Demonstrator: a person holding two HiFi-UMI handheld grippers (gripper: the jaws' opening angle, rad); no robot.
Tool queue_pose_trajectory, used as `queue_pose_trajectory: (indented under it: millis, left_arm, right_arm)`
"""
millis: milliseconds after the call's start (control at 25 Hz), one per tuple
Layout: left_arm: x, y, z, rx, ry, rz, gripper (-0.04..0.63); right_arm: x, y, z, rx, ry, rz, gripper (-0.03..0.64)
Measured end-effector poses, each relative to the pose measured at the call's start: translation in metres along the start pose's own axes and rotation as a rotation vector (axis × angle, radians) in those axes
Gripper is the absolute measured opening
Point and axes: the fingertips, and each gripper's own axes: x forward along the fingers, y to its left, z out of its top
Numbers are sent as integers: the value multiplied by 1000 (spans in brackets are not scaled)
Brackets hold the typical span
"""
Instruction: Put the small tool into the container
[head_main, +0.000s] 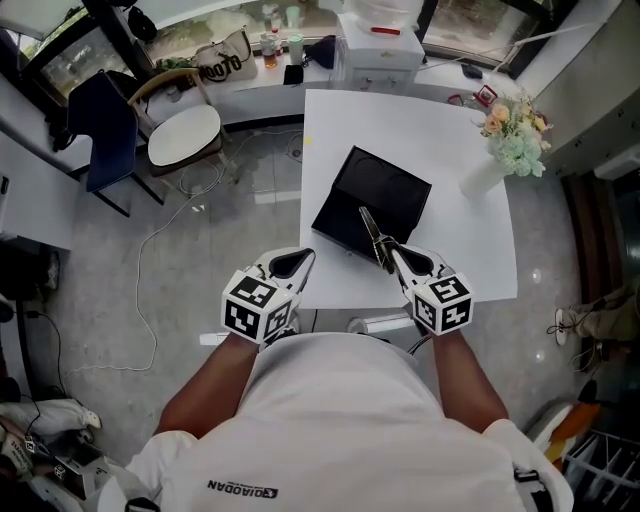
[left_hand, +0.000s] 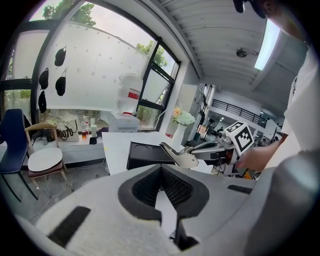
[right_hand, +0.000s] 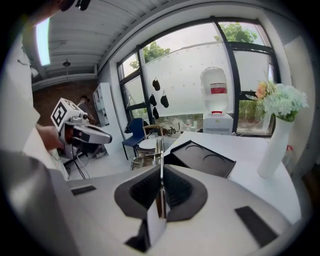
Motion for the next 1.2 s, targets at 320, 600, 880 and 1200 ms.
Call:
queue_pose_trajectory:
  millis: [320, 600, 880, 1200]
  left_arm:
    - [-17, 13, -11, -46, -12, 40, 9]
    - [-31, 21, -18, -74, -22, 79, 9]
    - [-39, 31, -24, -91, -23, 111, 9]
    - [-42, 34, -25, -93, -20, 131, 9]
  right_arm:
    - [47, -7, -9, -381, 177, -45, 17]
    - [88, -15, -5, -545, 226, -39, 15]
    - [131, -27, -9, -666, 266, -31, 17]
    - [155, -39, -21, -758, 283, -45, 17]
